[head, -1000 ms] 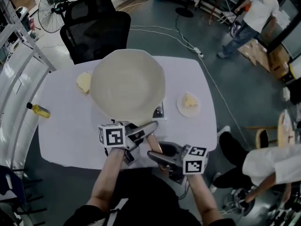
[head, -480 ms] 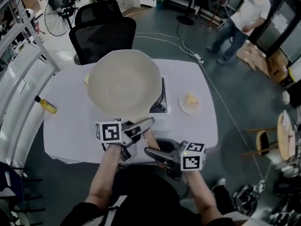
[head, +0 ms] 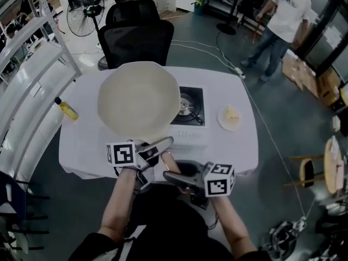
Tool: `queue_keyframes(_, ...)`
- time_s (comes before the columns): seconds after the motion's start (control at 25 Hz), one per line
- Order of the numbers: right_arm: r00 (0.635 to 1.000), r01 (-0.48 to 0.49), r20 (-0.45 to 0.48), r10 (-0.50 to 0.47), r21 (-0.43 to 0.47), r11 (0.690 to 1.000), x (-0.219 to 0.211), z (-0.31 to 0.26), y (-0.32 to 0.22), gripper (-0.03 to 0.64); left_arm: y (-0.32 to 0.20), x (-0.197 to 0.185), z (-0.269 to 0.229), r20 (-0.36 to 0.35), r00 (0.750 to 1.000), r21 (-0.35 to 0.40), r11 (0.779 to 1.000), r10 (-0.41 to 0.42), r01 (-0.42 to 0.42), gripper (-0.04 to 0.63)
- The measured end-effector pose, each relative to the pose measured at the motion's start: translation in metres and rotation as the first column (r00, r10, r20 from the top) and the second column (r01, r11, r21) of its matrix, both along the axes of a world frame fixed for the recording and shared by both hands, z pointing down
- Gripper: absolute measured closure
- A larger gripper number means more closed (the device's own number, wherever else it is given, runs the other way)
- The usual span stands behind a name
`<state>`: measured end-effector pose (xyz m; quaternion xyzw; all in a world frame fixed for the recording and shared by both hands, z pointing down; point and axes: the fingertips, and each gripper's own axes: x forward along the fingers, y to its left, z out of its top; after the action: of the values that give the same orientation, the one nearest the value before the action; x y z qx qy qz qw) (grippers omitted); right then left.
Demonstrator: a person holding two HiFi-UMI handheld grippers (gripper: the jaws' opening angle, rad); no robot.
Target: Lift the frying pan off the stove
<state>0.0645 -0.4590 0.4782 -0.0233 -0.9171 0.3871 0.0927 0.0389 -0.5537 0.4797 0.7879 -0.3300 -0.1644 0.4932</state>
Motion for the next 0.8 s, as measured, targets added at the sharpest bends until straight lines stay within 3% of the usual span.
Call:
queue_keyframes(0.16,0.998,0.063,-0.017,-0.062,0.014,0.998,-0.018,0.004,0.012,0.420,0.012,-0.023,0.005,0.014,0.998,-0.009,0.998,-0.056,0.056,0.344)
queue_keyframes(0.32,0.994,0.112,-0.013,-0.112,0.008,0.994,-0.037,0.007,0.022,0.420,0.022,-0.042,0.004,-0.018,0.996,0.022,0.996,-0.088,0.089,0.344)
queue_keyframes(0.64,0.978,0.208,-0.025,-0.207,0.004,0.978,-0.075,0.015,0.033,0.420,0.039,-0.094,0.017,-0.002,0.979,-0.005,0.979,-0.203,0.203,0.342)
queue_keyframes(0.8,0.971,0.236,-0.029,-0.236,-0.006,0.972,-0.083,0.013,0.036,0.422,0.041,-0.101,0.012,-0.021,0.975,0.007,0.976,-0.219,0.220,0.341)
